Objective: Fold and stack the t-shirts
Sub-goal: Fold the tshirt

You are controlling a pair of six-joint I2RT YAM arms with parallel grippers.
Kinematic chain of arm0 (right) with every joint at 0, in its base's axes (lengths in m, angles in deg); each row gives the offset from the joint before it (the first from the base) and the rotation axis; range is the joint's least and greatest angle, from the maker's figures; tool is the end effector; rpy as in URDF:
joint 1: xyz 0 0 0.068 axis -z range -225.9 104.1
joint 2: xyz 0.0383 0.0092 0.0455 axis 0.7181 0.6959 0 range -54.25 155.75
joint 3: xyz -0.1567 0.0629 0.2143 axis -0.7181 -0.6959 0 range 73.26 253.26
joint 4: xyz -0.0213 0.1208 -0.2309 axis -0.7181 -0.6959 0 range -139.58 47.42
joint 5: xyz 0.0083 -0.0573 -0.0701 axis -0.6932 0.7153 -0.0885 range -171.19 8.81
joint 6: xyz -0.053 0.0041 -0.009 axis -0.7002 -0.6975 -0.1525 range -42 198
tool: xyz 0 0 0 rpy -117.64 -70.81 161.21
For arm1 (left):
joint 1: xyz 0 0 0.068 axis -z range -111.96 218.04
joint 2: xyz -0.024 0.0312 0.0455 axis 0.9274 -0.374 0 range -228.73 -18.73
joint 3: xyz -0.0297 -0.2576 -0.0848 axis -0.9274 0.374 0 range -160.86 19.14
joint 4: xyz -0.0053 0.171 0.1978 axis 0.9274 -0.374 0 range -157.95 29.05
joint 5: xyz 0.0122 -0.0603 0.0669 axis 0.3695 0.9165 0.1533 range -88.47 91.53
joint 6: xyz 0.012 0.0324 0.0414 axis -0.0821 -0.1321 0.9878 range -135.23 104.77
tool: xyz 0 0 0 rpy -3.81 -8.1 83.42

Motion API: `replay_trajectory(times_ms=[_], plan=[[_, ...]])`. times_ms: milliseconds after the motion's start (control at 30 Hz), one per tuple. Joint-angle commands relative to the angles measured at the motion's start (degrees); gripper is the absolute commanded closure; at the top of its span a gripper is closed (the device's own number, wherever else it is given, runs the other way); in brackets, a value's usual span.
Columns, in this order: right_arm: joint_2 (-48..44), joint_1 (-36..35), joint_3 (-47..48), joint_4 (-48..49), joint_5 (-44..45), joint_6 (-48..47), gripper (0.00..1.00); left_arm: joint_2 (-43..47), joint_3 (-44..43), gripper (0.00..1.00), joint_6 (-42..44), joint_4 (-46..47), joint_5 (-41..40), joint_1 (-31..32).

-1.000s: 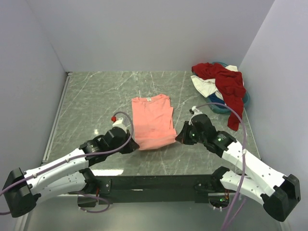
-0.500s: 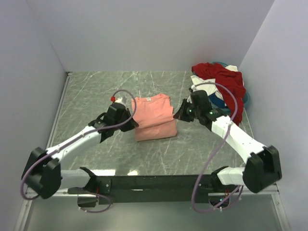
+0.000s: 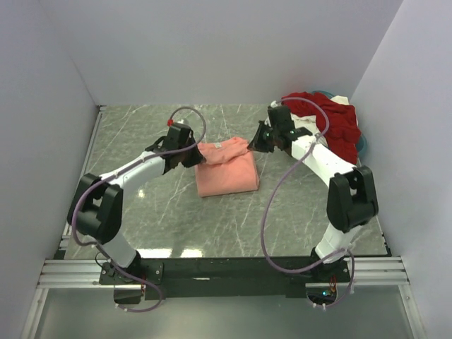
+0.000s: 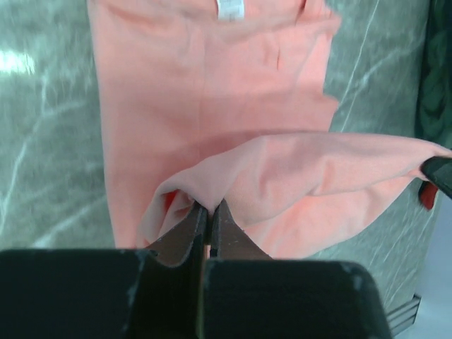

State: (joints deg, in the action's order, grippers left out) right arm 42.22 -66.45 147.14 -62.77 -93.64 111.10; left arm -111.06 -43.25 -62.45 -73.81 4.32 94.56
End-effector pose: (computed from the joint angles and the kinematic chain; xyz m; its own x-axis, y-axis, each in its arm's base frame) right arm 0.3522 0.1402 0.2633 -0.8007 0.2693 -0.5351 -0.0640 0.8497 0.5234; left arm 0.3155 -0.1592 0.2325 -0.7638 -0.4381 -0.4740 -0.1216 0.8189 -0.5609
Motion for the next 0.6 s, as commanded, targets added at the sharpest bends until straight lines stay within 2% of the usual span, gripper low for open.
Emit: replay_trajectory(times_ms=[0, 300, 567], plan=[[4.9, 1.2, 9.3, 0.9, -0.7, -1.4, 1.00, -3.4, -5.6, 0.99, 0.2, 0.7, 0.6, -2.4], [19.4, 3.3, 25.8, -1.7, -2.6, -2.7, 1.00, -14.9, -13.6, 0.99, 0.5, 1.1, 3.3, -9.2], [30.2, 5.8, 34.1, -1.1, -5.0, -3.5, 1.00, -20.9, -18.8, 0.99, 1.3, 5.0, 7.8, -13.2]])
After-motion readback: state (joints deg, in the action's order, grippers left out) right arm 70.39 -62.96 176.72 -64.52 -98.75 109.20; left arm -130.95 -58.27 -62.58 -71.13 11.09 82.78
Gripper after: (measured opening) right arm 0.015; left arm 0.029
